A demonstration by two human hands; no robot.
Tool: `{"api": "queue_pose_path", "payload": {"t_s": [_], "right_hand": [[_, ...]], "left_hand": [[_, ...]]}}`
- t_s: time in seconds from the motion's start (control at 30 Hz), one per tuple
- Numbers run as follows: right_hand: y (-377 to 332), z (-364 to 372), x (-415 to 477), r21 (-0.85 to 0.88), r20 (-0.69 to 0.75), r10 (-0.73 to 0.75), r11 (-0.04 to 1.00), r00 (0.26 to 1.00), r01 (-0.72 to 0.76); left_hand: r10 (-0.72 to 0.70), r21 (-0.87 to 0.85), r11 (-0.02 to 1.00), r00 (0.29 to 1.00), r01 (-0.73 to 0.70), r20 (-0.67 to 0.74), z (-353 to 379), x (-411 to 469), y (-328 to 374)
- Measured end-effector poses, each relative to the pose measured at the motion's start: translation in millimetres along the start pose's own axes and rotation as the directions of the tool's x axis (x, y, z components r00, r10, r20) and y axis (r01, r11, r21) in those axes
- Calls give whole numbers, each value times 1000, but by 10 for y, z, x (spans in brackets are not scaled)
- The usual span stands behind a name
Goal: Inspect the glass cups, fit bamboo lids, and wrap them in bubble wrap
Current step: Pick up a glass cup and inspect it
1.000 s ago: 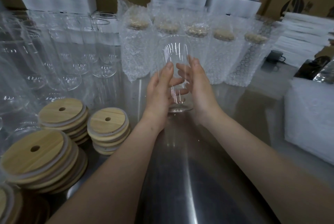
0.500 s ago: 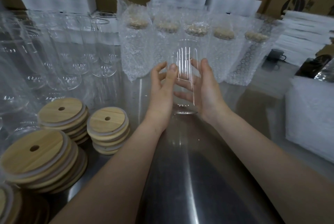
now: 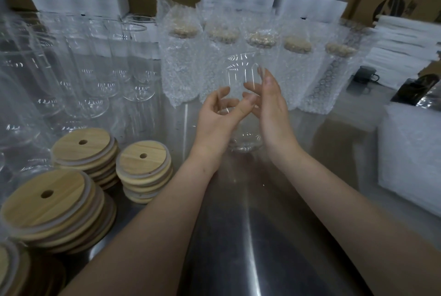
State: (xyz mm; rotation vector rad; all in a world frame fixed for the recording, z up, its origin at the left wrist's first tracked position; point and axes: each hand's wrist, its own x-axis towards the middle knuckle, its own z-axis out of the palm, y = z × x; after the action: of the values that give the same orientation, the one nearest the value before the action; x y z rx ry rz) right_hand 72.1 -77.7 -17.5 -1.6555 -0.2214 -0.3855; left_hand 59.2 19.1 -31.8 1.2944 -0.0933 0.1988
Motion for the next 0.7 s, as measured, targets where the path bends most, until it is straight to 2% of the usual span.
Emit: {"api": "queue_pose_path", "payload": {"t_s": [0.13,0.23,0.4,0.5,0.6,0.7], "right_hand": [[33,-89,137,100,78,112,988,991,-119],[65,-149,159,178,175,192,958,966,-223],[114,-211,194,330,246,249,887,937,-322],[109,-198,187,366,267,257,864,929,-345],[123,-170,173,353,256,263,871,930,-343],[146,-139,163,322,227,262,889,938,-327]], "left_hand": [[-41,-131,990,999,43,22,-5,6,-29],[-100,-164,980,993,110,67,-6,-2,-26],[-141,-228,957,975,178,171,-9,-9,4],[-184,-218,951,967,221,177,-17,-13,42],[-153,-205,961,975,185,161,21,-14,28],[-33,16,999,998,32,52,75,-30,-9]]}}
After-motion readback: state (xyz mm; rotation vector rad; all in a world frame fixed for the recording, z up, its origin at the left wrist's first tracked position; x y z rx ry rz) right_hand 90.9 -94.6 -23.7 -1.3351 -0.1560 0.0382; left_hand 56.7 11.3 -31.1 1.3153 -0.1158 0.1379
